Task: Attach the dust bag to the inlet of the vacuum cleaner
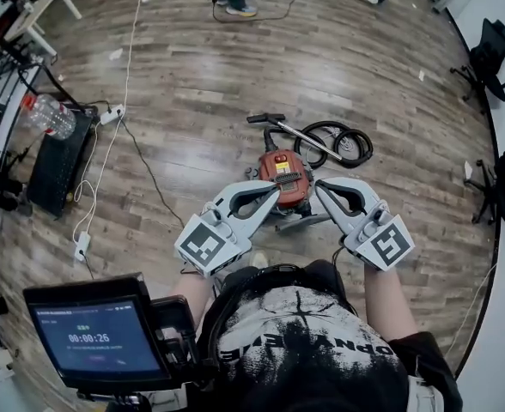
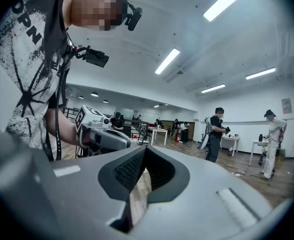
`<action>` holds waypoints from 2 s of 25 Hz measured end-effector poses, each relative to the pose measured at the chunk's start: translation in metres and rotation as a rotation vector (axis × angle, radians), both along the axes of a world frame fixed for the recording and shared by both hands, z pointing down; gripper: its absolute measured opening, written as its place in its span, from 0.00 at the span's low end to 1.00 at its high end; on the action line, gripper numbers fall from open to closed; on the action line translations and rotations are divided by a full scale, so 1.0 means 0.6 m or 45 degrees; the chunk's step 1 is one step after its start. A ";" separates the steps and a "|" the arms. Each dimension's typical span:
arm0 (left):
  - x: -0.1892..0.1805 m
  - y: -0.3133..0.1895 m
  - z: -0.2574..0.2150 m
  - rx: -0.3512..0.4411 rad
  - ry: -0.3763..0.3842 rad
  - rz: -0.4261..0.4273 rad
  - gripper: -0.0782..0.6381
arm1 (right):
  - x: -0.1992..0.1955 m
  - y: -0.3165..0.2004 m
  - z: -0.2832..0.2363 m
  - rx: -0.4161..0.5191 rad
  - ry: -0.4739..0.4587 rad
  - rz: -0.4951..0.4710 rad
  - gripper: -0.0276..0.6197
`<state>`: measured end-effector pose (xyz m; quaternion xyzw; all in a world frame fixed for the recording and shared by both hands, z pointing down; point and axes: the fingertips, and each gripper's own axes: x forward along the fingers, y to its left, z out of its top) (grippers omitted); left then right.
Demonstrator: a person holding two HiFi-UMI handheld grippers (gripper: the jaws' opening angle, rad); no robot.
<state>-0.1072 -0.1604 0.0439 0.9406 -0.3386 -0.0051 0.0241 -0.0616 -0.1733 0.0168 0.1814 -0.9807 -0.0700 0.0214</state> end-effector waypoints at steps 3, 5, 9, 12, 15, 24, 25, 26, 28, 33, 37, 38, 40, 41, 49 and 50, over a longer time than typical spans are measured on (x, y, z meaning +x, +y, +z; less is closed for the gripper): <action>-0.003 -0.008 -0.001 -0.034 0.000 -0.054 0.11 | 0.006 -0.017 0.003 -0.008 -0.013 -0.024 0.05; -0.010 -0.016 -0.005 -0.040 0.000 -0.094 0.11 | -0.001 -0.029 0.002 -0.010 -0.024 -0.061 0.05; -0.015 -0.031 -0.034 -0.037 -0.004 -0.191 0.11 | -0.005 -0.048 -0.023 0.013 -0.002 -0.150 0.05; -0.017 -0.052 -0.059 -0.017 0.017 -0.258 0.11 | -0.006 -0.072 -0.049 0.039 0.002 -0.209 0.05; -0.005 -0.051 -0.071 0.001 0.026 -0.287 0.11 | 0.009 -0.076 -0.057 0.027 0.013 -0.233 0.05; 0.037 -0.074 -0.071 -0.039 0.002 -0.302 0.11 | 0.046 -0.087 -0.046 0.025 0.029 -0.266 0.05; 0.038 -0.079 -0.076 -0.049 0.003 -0.298 0.11 | 0.047 -0.093 -0.050 0.024 0.033 -0.255 0.05; 0.033 -0.084 -0.084 -0.057 0.005 -0.292 0.11 | 0.043 -0.099 -0.057 0.018 0.039 -0.244 0.05; 0.012 -0.089 -0.099 -0.062 0.005 -0.280 0.11 | 0.026 -0.105 -0.071 0.016 0.048 -0.225 0.05; -0.005 -0.066 -0.097 -0.039 -0.005 -0.256 0.11 | 0.010 -0.082 -0.066 0.052 0.046 -0.186 0.05; -0.010 -0.054 -0.079 -0.020 -0.016 -0.229 0.11 | -0.002 -0.069 -0.052 0.076 0.042 -0.173 0.05; -0.014 -0.051 -0.077 -0.016 -0.016 -0.222 0.11 | -0.007 -0.064 -0.051 0.081 0.039 -0.171 0.05; -0.019 -0.046 -0.074 -0.011 -0.015 -0.211 0.11 | -0.014 -0.058 -0.051 0.095 0.034 -0.163 0.05; -0.020 -0.044 -0.073 -0.010 -0.017 -0.207 0.11 | -0.015 -0.057 -0.052 0.102 0.029 -0.156 0.05; -0.012 -0.047 -0.075 0.019 -0.051 -0.169 0.11 | -0.004 -0.064 -0.042 0.040 0.045 -0.085 0.05; -0.011 -0.048 -0.075 0.021 -0.051 -0.167 0.11 | -0.006 -0.063 -0.047 0.061 0.021 -0.092 0.05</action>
